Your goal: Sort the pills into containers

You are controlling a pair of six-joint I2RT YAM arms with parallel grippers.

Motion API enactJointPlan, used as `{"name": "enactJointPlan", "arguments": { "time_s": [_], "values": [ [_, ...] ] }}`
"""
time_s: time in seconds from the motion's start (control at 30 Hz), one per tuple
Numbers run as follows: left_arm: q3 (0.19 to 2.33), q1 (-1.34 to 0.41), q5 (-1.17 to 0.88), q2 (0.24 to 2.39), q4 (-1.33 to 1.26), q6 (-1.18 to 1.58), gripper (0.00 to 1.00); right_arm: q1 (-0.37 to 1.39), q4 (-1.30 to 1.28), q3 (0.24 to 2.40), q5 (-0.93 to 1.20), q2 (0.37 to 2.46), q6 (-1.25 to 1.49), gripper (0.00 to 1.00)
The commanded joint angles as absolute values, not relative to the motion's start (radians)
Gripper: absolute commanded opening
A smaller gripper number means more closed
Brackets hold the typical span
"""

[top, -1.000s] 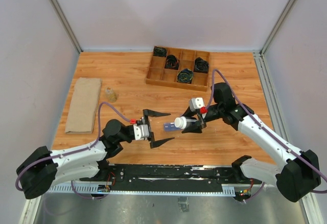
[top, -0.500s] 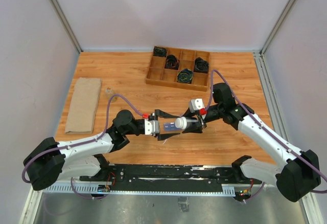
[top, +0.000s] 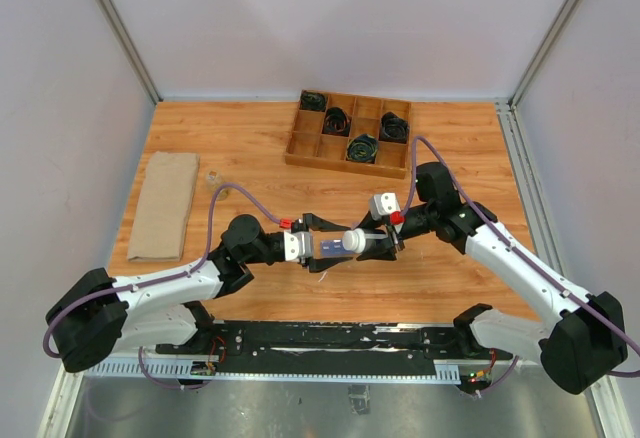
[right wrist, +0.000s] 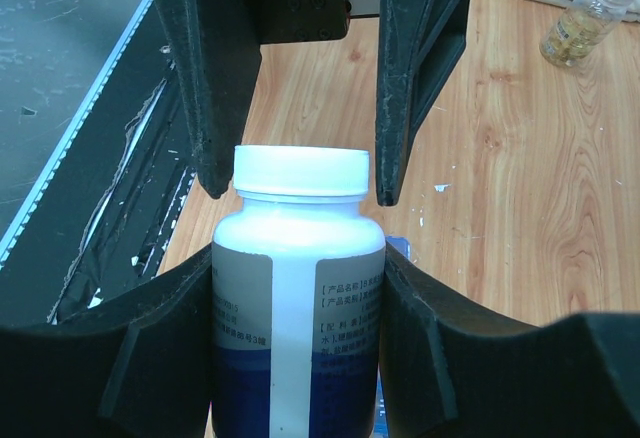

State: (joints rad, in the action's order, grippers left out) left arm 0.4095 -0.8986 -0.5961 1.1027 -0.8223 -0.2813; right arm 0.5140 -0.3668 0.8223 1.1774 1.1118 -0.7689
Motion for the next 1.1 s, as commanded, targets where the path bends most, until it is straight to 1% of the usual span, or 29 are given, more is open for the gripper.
{"name": "enactJointPlan", "arguments": {
  "time_s": [0.0, 0.1, 0.17, 0.23, 0.37, 0.53, 0.87, 0.93, 1.0, 1.07],
  "values": [
    [0.438, -0.903, -0.579, 1.101, -0.843, -0.262, 0.62, 0.500, -0.365, 0.855, 1.186, 1.115, -0.790, 0.01],
    [0.442, -0.904, -0.579, 1.103, -0.845, -0.252, 0.59, 0.500, -0.365, 0.854, 1.186, 1.115, -0.790, 0.00],
    [0.445, -0.904, -0.578, 1.107, -0.844, -0.244, 0.54, 0.500, -0.364, 0.854, 1.186, 1.117, -0.789, 0.01],
    [0.448, -0.904, -0.577, 1.108, -0.844, -0.239, 0.52, 0.499, -0.364, 0.853, 1.187, 1.117, -0.788, 0.01],
    [0.452, -0.904, -0.578, 1.113, -0.846, -0.227, 0.52, 0.500, -0.365, 0.853, 1.187, 1.118, -0.789, 0.00],
    [0.452, -0.904, -0.578, 1.118, -0.857, -0.214, 0.54, 0.500, -0.365, 0.854, 1.189, 1.118, -0.786, 0.01],
    [0.453, -0.904, -0.609, 1.113, -0.874, -0.185, 0.52, 0.500, -0.364, 0.854, 1.190, 1.122, -0.784, 0.01],
    [0.454, -0.903, -0.614, 1.115, -0.874, -0.172, 0.49, 0.500, -0.365, 0.855, 1.189, 1.121, -0.784, 0.01],
    [0.456, -0.904, -0.614, 1.115, -0.874, -0.149, 0.42, 0.500, -0.364, 0.855, 1.187, 1.121, -0.783, 0.01],
    [0.457, -0.904, -0.609, 1.118, -0.881, -0.113, 0.29, 0.500, -0.364, 0.855, 1.186, 1.123, -0.782, 0.01]
  ]
}}
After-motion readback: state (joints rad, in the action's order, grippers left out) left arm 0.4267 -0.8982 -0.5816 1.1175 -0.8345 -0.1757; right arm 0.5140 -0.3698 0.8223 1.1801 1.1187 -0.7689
